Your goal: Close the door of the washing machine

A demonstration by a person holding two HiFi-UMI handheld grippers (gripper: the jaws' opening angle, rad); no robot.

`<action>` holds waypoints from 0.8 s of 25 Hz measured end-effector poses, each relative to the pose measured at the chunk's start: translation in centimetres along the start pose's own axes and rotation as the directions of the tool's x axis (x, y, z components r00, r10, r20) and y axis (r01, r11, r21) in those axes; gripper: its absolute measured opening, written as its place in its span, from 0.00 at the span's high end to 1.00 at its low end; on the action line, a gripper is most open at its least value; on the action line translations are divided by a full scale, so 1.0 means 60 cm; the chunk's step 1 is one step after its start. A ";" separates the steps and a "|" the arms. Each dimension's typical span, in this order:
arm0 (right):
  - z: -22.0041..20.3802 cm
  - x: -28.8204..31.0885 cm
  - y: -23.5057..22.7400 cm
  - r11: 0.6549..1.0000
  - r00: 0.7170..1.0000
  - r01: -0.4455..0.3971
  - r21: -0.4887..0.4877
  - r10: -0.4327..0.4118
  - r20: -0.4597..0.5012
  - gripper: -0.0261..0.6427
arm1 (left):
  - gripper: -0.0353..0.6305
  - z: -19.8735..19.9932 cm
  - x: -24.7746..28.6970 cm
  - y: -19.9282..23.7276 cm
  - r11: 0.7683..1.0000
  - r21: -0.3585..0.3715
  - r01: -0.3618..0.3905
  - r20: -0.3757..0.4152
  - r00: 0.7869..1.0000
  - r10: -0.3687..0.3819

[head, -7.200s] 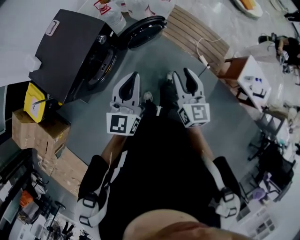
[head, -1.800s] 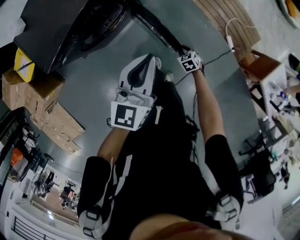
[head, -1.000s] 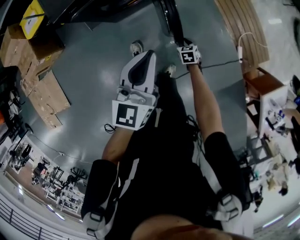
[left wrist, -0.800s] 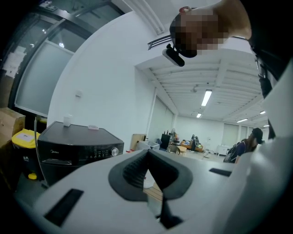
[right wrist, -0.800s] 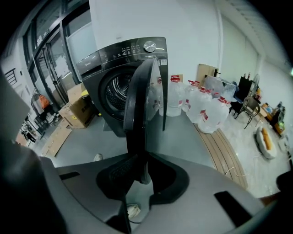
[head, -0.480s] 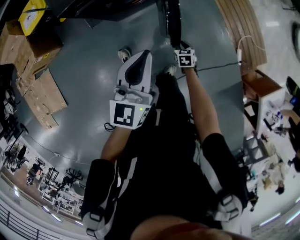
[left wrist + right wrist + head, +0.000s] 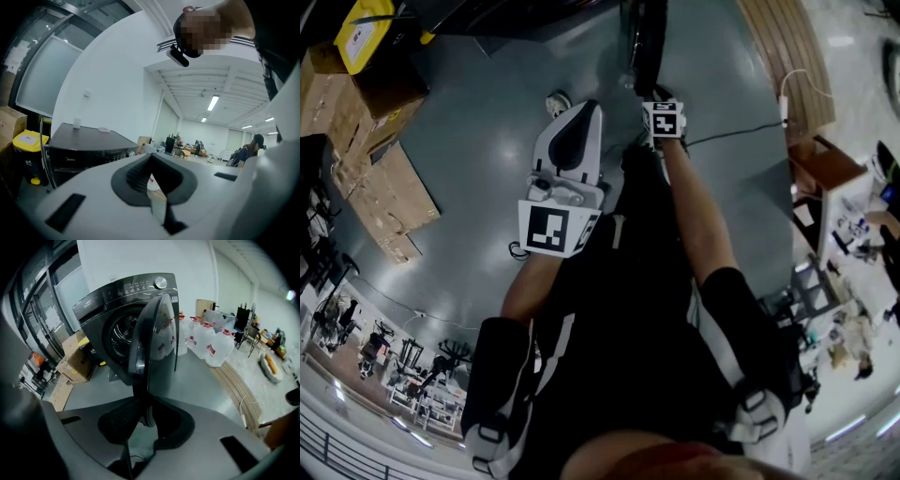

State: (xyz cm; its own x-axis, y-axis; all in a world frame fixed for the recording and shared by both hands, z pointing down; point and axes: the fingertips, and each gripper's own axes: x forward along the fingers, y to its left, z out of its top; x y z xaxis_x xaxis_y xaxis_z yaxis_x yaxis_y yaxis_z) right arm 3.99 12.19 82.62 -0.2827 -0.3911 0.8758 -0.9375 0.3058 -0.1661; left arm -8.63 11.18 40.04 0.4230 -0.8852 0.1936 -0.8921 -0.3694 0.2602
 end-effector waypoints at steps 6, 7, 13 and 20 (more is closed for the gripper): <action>0.012 0.029 0.066 0.999 1.000 0.009 0.039 -0.008 -0.027 0.85 | 0.94 0.014 -0.008 0.070 1.000 -0.002 0.005 -0.006 1.000 -0.005; 0.013 0.039 0.072 0.999 1.000 0.016 0.040 -0.015 -0.022 0.85 | 0.94 0.017 -0.010 0.082 1.000 -0.004 0.003 -0.005 1.000 -0.003; 0.035 0.066 0.129 0.996 0.999 0.031 0.082 -0.029 -0.026 0.84 | 0.94 0.033 -0.017 0.150 1.000 -0.017 -0.012 -0.003 1.000 0.012; 0.075 0.091 0.192 0.990 0.998 0.066 0.124 -0.063 -0.026 0.83 | 0.94 0.049 -0.020 0.241 0.999 -0.025 -0.025 -0.004 1.000 0.025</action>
State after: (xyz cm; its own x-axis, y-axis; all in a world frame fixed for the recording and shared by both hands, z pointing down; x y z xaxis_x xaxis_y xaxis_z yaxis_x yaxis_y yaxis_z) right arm -9.27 9.67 83.45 -0.2173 -0.3870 0.8961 -0.9721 0.1691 -0.1627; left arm -22.49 6.08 40.81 0.4010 -0.8932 0.2037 -0.8983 -0.3397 0.2787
